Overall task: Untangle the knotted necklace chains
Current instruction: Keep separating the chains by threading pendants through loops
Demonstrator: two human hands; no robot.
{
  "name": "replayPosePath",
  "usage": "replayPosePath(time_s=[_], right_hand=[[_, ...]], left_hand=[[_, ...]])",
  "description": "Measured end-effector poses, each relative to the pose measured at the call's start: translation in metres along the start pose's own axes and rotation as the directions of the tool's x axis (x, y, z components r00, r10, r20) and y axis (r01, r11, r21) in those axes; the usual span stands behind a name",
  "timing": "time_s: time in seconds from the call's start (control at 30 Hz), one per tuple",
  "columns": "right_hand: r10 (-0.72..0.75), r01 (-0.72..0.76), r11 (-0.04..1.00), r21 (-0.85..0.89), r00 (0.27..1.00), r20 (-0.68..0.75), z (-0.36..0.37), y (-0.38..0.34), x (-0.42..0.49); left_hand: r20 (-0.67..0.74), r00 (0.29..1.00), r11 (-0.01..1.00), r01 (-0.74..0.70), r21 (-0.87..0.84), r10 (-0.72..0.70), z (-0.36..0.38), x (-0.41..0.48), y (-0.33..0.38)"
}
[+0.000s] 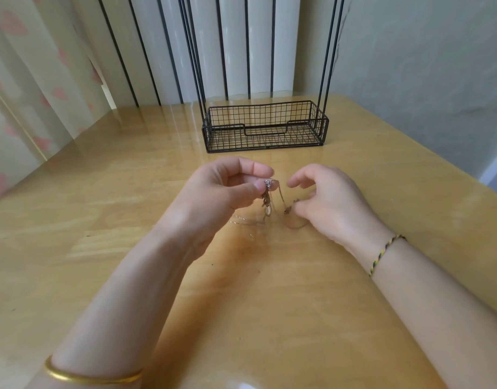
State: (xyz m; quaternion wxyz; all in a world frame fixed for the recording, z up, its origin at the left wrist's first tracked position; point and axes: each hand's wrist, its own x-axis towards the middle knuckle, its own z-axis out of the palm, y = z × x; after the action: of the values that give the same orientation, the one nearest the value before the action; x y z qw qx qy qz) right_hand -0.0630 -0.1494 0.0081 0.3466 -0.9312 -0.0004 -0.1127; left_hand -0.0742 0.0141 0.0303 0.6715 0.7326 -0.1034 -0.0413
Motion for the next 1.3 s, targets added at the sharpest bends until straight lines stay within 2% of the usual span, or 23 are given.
replayPosePath(time_s=[0.03, 0.1, 0.17, 0.23, 0.4, 0.67, 0.77, 1.0, 1.13, 1.3], right_hand=[[-0.033, 0.034, 0.999, 0.027, 0.999, -0.025, -0.001, -0.001, 0.0], [-0.052, 0.057, 0.963, 0.264, 0.998, -0.023, -0.004, -0.007, -0.001], [-0.028, -0.022, 0.848, 0.529, 0.996, 0.086, -0.007, -0.015, -0.004], [-0.018, -0.094, 0.784, 0.613, 0.985, 0.173, -0.009, -0.018, -0.007], [-0.039, -0.104, 0.779, 0.618, 0.976, 0.213, -0.008, -0.018, -0.007], [-0.073, 0.021, 0.838, 0.545, 0.995, 0.074, -0.006, -0.017, -0.005], [-0.09, 0.042, 0.857, 0.514, 0.994, 0.068, -0.006, -0.017, -0.005], [-0.198, 0.179, 0.881, 0.439, 0.98, -0.002, -0.008, -0.015, -0.005], [-0.21, 0.214, 0.868, 0.448, 0.976, -0.06, -0.005, -0.014, -0.005], [-0.232, 0.248, 0.871, 0.424, 0.969, -0.09, -0.003, -0.018, -0.006]], left_hand=[[0.002, 1.0, 1.0, -0.016, 0.0, 0.016, 0.0, 0.0, 0.0], [-0.003, 0.998, 0.998, -0.061, 0.006, 0.061, 0.001, 0.0, 0.0], [-0.024, 0.993, 0.993, -0.112, 0.028, 0.112, 0.001, 0.0, -0.001], [-0.049, 0.985, 0.984, -0.162, 0.069, 0.166, 0.001, 0.0, -0.001], [-0.094, 0.961, 0.948, -0.237, 0.214, 0.261, 0.003, 0.001, 0.0], [-0.151, 0.945, 0.925, -0.238, 0.297, 0.292, 0.002, 0.002, -0.003], [-0.145, 0.943, 0.916, -0.242, 0.319, 0.3, 0.002, 0.002, -0.003], [-0.175, 0.923, 0.895, -0.264, 0.36, 0.343, 0.004, 0.002, -0.001], [-0.166, 0.925, 0.899, -0.271, 0.343, 0.342, 0.004, 0.001, 0.0], [-0.179, 0.943, 0.945, -0.239, 0.225, 0.281, 0.002, 0.002, 0.0]])
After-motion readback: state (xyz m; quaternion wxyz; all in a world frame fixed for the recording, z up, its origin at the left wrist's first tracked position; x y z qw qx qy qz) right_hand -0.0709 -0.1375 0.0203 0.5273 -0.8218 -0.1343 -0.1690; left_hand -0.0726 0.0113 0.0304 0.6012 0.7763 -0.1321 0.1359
